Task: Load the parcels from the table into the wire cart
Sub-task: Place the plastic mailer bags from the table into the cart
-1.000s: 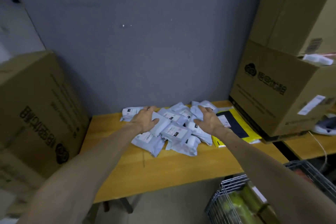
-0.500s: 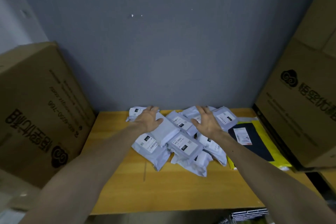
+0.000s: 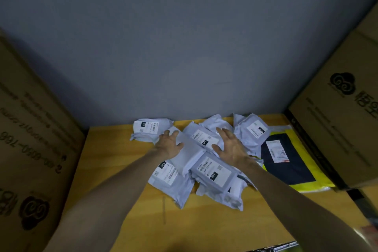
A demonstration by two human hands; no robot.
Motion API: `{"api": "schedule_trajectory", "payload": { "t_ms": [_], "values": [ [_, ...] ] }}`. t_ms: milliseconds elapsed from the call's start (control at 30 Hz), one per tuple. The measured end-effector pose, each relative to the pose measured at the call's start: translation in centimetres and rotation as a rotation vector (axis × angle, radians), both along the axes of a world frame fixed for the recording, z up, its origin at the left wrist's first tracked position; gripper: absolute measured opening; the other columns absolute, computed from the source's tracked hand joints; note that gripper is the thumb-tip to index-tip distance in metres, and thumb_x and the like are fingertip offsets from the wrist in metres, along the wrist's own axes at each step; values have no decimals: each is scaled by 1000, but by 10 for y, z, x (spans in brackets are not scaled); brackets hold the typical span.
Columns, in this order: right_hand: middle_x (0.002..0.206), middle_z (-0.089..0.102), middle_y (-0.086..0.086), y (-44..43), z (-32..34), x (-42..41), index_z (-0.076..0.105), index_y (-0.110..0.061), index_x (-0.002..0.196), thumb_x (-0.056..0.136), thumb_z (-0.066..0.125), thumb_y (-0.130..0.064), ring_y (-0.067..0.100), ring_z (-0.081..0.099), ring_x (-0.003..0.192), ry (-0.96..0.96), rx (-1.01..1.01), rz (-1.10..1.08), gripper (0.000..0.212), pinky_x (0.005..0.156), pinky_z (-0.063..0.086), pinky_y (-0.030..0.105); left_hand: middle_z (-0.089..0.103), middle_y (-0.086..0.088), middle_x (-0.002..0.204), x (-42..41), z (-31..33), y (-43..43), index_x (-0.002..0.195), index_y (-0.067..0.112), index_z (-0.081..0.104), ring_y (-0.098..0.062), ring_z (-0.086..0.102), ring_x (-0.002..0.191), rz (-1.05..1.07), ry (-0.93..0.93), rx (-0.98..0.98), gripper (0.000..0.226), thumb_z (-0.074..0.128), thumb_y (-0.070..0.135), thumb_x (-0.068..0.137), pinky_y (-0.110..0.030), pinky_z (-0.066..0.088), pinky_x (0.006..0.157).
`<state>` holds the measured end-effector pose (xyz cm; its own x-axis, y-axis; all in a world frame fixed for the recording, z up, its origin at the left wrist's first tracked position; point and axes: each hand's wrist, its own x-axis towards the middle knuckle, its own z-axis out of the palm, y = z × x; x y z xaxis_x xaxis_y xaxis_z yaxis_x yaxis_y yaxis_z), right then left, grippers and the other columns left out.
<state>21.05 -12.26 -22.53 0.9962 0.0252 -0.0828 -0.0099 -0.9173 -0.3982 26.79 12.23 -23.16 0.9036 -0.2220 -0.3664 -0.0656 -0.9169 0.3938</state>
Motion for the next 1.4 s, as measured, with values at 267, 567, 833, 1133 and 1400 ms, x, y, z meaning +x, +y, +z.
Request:
{"api": "schedule_trajectory", "payload": {
  "t_ms": [267,567,833,1133,1400],
  "values": [
    [146,46,19,10,-45,12,42,-6,146,84,30,-64,37,42,136,72,-50,16,85,110,37,52,21,-16,157,41,-40,4,154,19,26,-35,20,145,46,126,-25,64,40,52,100,-47,32,113],
    [134,58,14,-4,-101,5,50,-14,136,85,48,-58,36,57,120,208,-151,255,67,94,50,56,-14,-16,162,55,-83,-33,157,29,1,-40,-9,149,229,245,-95,90,47,68,91,-62,18,114],
    [152,39,9,-14,-154,-10,44,-22,141,81,47,-69,28,34,140,231,-258,449,76,104,42,56,-31,-10,159,73,-115,-67,156,36,-2,-40,-23,146,435,405,-161,103,48,82,79,-66,12,114],
    [153,37,11,-23,-164,-10,41,-24,144,65,57,-63,27,24,140,184,-290,452,89,97,43,62,-19,-10,162,56,-139,-82,156,36,-2,-36,-13,149,499,215,-80,101,59,68,83,-68,23,108],
    [158,29,10,-27,-162,-5,39,-27,147,66,59,-65,30,23,142,166,-290,451,92,97,44,60,-16,-14,162,65,-119,-58,156,42,5,-38,-9,149,377,273,29,95,61,65,83,-63,18,112]
  ]
}}
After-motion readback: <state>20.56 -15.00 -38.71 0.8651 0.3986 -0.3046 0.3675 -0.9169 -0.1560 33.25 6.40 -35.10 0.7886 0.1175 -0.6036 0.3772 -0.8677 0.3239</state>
